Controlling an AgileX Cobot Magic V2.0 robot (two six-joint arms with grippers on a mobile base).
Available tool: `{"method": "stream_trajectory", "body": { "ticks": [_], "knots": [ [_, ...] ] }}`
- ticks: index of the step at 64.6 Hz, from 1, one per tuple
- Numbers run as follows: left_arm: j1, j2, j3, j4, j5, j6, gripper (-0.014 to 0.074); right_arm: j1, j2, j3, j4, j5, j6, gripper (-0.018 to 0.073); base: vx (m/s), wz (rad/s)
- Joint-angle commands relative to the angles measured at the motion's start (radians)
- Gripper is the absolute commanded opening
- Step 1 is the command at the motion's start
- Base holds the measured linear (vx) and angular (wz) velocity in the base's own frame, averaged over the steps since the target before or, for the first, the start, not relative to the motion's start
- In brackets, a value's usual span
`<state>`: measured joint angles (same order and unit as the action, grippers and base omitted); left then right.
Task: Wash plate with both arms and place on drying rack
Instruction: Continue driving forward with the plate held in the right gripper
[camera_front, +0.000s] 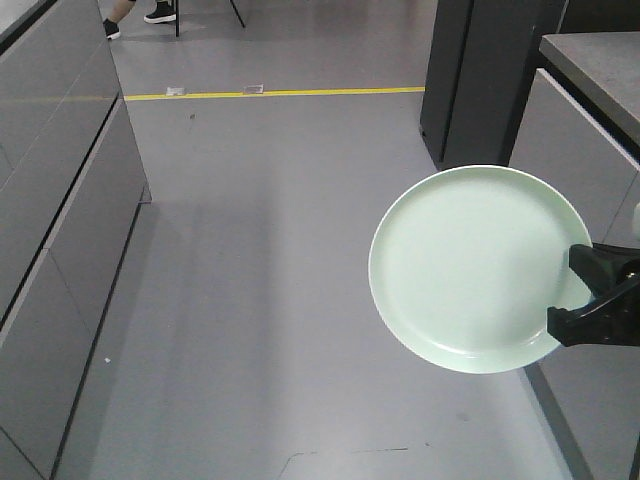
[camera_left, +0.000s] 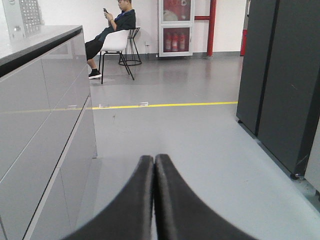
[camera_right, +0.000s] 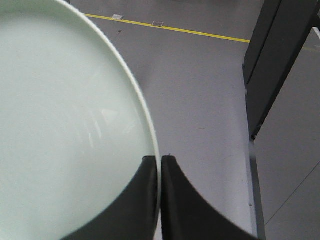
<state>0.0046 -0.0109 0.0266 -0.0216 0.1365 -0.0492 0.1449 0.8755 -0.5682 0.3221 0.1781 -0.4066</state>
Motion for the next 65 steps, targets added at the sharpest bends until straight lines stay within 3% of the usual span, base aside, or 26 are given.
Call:
{"method": "stream_trajectory", "body": {
  "ticks": [1,65],
  "knots": [
    [-0.004,-0.016,0.020,-0.009,-0.073,-0.009,-0.0006,-0.001,-0.014,-0.026,0.005,-0.073,-0.005,-0.0010,0.06,0.00],
    [-0.004,-0.016,0.020,-0.009,-0.073,-0.009,-0.0006,-0.001,-0.014,-0.026,0.005,-0.073,-0.005,-0.0010,0.07,0.00]
  ]
}}
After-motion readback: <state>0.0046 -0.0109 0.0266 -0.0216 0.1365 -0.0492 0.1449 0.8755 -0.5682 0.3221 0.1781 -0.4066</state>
